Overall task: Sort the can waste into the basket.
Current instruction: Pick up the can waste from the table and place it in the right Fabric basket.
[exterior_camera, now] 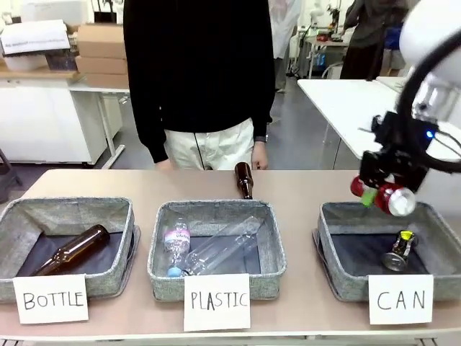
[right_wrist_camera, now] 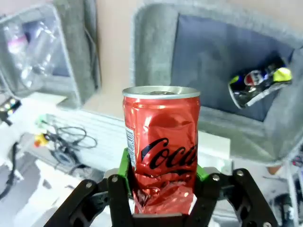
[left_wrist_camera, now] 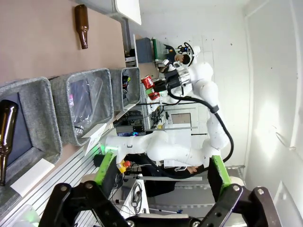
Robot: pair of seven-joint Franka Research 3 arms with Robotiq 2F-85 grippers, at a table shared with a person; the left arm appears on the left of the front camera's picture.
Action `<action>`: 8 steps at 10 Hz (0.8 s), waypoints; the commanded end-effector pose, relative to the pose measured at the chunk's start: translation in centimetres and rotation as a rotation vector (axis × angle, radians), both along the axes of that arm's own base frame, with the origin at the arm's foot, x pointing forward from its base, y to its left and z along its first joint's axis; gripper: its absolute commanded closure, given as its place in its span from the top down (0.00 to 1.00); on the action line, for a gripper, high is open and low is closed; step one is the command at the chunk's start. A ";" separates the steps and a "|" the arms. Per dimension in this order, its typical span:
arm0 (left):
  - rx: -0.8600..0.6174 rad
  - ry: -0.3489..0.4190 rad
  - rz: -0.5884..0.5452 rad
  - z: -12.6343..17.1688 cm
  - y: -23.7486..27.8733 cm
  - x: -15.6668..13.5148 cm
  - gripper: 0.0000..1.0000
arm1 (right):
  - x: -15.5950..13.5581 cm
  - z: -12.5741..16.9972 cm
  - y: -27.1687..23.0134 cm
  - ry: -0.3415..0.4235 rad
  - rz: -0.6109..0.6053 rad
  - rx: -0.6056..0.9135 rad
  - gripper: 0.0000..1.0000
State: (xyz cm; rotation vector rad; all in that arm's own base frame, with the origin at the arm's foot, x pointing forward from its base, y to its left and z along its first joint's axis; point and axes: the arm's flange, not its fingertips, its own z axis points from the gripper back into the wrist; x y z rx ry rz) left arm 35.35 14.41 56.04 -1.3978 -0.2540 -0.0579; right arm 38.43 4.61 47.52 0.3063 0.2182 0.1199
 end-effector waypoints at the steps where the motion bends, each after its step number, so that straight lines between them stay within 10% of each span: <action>1: -0.001 0.010 -0.010 0.2 0.0 -0.3 1.00 | -0.1 -2.3 -0.9 -0.060 -0.034 0.111 0.00; 6: -0.001 0.010 -0.010 0.2 0.0 -0.3 1.00 | 1.5 -1.6 -1.4 -0.034 -0.081 0.128 0.00; 7: -0.001 0.010 -0.010 0.2 0.0 -0.3 1.00 | 1.6 -1.6 -1.5 -0.019 -0.079 0.132 0.73; 8: -0.001 0.010 -0.010 0.2 0.0 -0.3 1.00 | 1.8 -1.5 -1.4 -0.005 -0.103 0.133 1.00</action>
